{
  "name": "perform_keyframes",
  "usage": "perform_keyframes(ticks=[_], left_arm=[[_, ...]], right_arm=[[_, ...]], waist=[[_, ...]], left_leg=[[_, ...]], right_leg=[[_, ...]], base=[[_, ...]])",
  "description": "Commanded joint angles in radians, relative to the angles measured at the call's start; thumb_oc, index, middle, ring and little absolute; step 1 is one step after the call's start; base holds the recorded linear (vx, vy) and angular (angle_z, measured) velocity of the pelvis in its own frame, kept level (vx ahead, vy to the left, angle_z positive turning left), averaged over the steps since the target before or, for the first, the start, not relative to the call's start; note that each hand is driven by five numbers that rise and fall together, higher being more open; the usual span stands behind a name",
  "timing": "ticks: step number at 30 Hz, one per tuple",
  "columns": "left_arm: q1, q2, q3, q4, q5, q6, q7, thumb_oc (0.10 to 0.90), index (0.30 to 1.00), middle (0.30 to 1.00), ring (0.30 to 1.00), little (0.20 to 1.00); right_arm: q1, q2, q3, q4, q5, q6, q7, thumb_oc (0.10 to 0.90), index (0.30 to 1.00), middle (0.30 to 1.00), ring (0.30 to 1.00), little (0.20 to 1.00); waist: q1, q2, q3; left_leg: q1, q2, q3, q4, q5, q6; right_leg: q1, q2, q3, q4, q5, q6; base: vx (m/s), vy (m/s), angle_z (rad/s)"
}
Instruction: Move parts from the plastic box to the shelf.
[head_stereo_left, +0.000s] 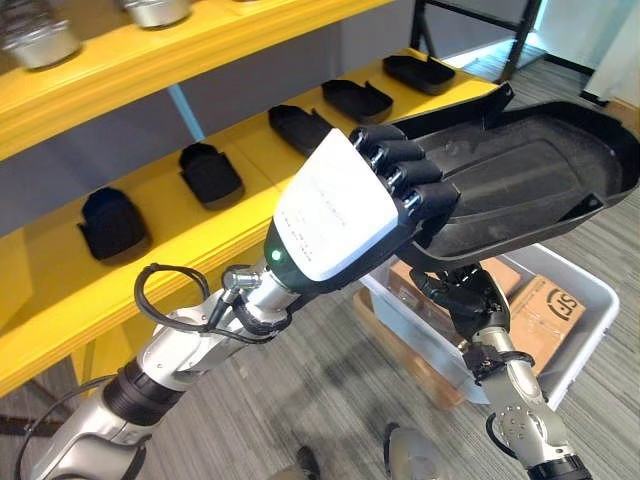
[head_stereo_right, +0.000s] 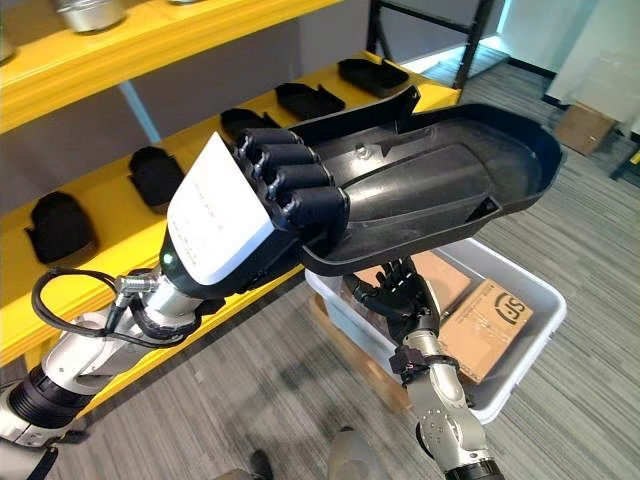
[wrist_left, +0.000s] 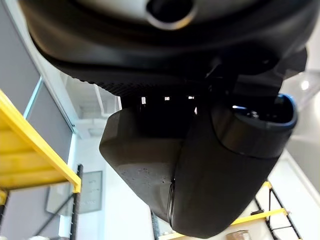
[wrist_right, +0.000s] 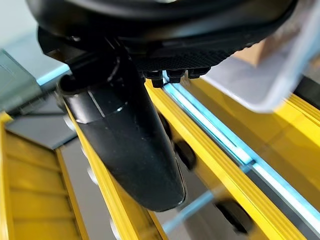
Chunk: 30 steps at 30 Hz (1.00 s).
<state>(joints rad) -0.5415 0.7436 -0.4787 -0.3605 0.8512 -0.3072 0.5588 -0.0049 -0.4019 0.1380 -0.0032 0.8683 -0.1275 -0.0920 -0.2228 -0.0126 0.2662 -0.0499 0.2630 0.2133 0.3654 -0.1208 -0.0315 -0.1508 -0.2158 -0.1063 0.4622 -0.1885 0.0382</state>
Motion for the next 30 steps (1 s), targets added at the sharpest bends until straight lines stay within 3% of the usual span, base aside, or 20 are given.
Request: perform_keyframes(ticks=[1, 4, 5, 8, 11, 15, 19, 30], left_arm=[[-0.045, -0.063, 0.114, -0.082, -0.005, 0.080, 0.146, 0.400, 0.300, 0.300, 0.300, 0.300], [-0.046, -0.059, 0.108, -0.071, 0.001, 0.113, 0.162, 0.400, 0.300, 0.300, 0.300, 0.300], [-0.041, -0.052, 0.110, -0.068, -0.008, 0.121, 0.168, 0.400, 0.300, 0.300, 0.300, 0.300], [-0.013, -0.044, 0.130, -0.063, -0.015, 0.134, 0.168, 0.400, 0.300, 0.300, 0.300, 0.300], [0.043, -0.040, 0.173, -0.055, -0.036, 0.116, 0.157, 0.400, 0.300, 0.300, 0.300, 0.300], [0.122, -0.045, 0.226, -0.062, -0.015, 0.072, 0.147, 0.400, 0.300, 0.300, 0.300, 0.300], [0.184, -0.028, 0.300, -0.061, -0.012, 0.073, 0.147, 0.400, 0.300, 0.300, 0.300, 0.300], [0.346, -0.006, 0.492, -0.001, -0.070, 0.126, 0.186, 0.400, 0.300, 0.300, 0.300, 0.300]], right_arm=[[-0.089, -0.082, -0.063, -0.127, 0.015, -0.089, 0.069, 0.900, 1.000, 1.000, 1.000, 1.000], [-0.081, -0.101, -0.080, -0.125, 0.016, -0.088, 0.091, 0.900, 1.000, 1.000, 1.000, 1.000], [-0.075, -0.103, -0.088, -0.118, 0.021, -0.075, 0.104, 0.900, 1.000, 1.000, 1.000, 1.000], [-0.070, -0.098, -0.090, -0.091, 0.009, -0.065, 0.128, 0.900, 1.000, 1.000, 1.000, 1.000], [-0.076, -0.082, -0.074, -0.084, -0.014, -0.076, 0.111, 0.900, 1.000, 1.000, 1.000, 1.000], [-0.089, -0.060, -0.066, -0.089, -0.042, -0.043, 0.072, 0.900, 1.000, 1.000, 1.000, 1.000], [-0.093, -0.040, -0.038, -0.105, -0.071, -0.028, 0.050, 0.900, 1.000, 1.000, 1.000, 1.000], [-0.081, -0.036, -0.028, -0.158, -0.083, 0.047, 0.051, 0.900, 1.000, 1.000, 1.000, 1.000]], waist=[[-0.031, 0.036, -0.082], [-0.047, 0.051, -0.086], [-0.042, 0.056, -0.089], [-0.020, 0.061, -0.089], [0.017, 0.075, -0.093], [0.059, 0.079, -0.112], [0.097, 0.062, -0.141], [0.180, 0.021, -0.161]], left_leg=[[0.113, 0.134, -0.022, -0.198, 0.247, -0.061], [0.146, 0.157, 0.017, -0.250, 0.258, -0.081], [0.144, 0.153, 0.008, -0.265, 0.282, -0.091], [0.121, 0.130, -0.014, -0.258, 0.283, -0.091], [0.112, 0.084, -0.026, -0.276, 0.244, -0.089], [0.123, 0.042, -0.014, -0.327, 0.186, -0.090], [0.130, 0.007, 0.005, -0.357, 0.152, -0.081], [0.111, -0.037, -0.008, -0.351, 0.130, -0.063]], right_leg=[[0.007, 0.079, 0.058, 0.077, -0.092, -0.057], [-0.022, 0.036, 0.040, 0.143, -0.119, -0.044], [-0.024, 0.024, 0.036, 0.156, -0.127, -0.041], [0.001, 0.004, 0.022, 0.138, -0.123, -0.035], [0.052, -0.037, -0.005, 0.058, -0.078, 0.002], [0.112, -0.087, -0.044, -0.079, 0.009, 0.049], [0.166, -0.097, -0.097, -0.202, 0.076, 0.079], [0.242, -0.103, -0.169, -0.355, 0.163, 0.117]], base=[[-0.05, 0.483, 0.63], [-0.03, 0.385, 0.71], [0.01, 0.376, 0.78], [0.04, 0.389, 0.71], [0.09, 0.481, 0.39], [0.10, 0.219, 0.31], [0.09, 0.098, 0.21], [0.09, 0.070, 0.07]])
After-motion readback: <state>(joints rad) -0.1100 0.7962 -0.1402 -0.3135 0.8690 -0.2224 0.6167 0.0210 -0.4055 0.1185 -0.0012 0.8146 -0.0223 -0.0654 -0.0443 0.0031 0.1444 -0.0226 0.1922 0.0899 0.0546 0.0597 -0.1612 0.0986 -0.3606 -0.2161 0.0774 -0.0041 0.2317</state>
